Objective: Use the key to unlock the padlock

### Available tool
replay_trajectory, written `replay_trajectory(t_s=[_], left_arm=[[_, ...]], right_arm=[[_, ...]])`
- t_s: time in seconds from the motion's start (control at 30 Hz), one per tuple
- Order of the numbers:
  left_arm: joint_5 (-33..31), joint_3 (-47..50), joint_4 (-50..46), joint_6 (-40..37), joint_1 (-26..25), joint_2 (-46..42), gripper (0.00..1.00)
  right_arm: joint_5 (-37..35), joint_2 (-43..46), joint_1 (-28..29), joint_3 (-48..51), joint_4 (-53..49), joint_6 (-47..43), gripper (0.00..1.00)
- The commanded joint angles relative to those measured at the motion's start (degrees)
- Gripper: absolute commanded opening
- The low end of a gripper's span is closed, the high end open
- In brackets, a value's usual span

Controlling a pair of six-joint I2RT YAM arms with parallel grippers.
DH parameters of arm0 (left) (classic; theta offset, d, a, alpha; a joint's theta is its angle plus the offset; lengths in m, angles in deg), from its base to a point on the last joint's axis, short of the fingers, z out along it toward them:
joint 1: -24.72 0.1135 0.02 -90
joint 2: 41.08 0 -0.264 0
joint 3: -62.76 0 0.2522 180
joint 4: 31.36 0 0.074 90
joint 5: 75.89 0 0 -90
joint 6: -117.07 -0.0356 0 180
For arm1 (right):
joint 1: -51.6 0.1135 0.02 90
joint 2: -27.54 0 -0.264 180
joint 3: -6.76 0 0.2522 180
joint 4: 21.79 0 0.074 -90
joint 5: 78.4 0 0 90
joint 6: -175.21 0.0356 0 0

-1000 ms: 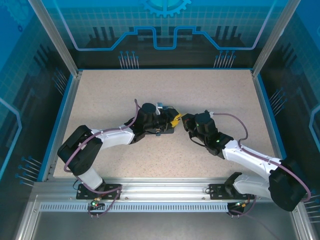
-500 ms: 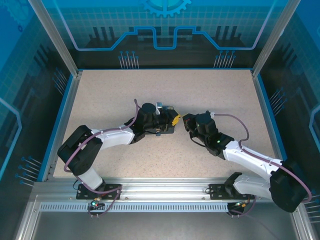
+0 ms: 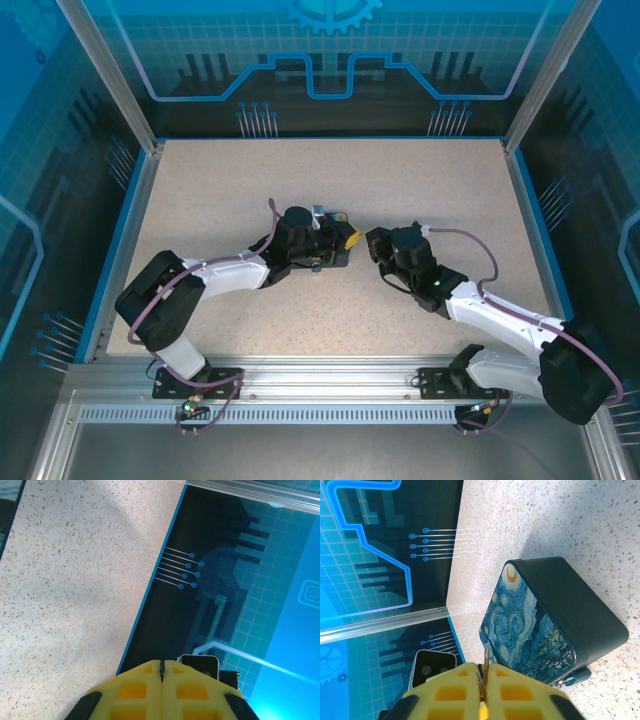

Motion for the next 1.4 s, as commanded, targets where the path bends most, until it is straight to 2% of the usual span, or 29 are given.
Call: replay_trajectory(t_s=[0.0,0.03,0.07,0.2,0.33,0.5,0.67,0.8,1.0,1.37], left_arm=[[-0.1,0.5,0.8,-2.2,-0.4,-0.3,0.0],[0.3,0.6,0.7,-3.6,-0.2,-0.5,0.0],[0.9,0.6,-0.1,-5.7,0.2,-0.8,0.0],[3.7,0.3,-3.9,-14.9,2.0,-1.9,0.0],[9.8,-2.4,-6.7,-26.3,4.1,-1.6,0.0],[18.1,-9.2,-16.2,-43.7,5.4,-1.4,0.0],[21.9,-14.7,-26.1,-53.8,5.8,-1.3,0.0],[24.2,-16.0,-27.0,-54.5,6.8,-0.4,0.0],[25.8,-16.5,-25.3,-52.8,7.2,0.9,0.0],[27.9,-15.8,-17.6,-46.6,7.2,3.3,0.0]], right_arm=[[1.5,2.6,-1.6,0.7,-0.6,-4.0,0.56],[2.4,4.2,-2.7,0.8,-2.6,-5.2,0.65],[3.2,6.1,-3.9,1.1,-4.9,-6.6,0.69],[10.1,14.0,-11.2,3.2,-11.7,-13.6,0.71],[21.0,16.8,-19.7,2.9,-15.4,-22.7,0.7],[36.8,11.2,-25.4,-1.2,-12.5,-36.2,0.62],[48.0,3.3,-25.7,-6.2,-10.0,-46.0,0.56],[52.4,0.0,-25.9,-7.6,-6.1,-48.6,0.5],[57.2,-3.0,-25.8,-7.3,-0.9,-48.7,0.47],[60.5,-6.3,-24.6,-6.3,3.0,-48.4,0.44]])
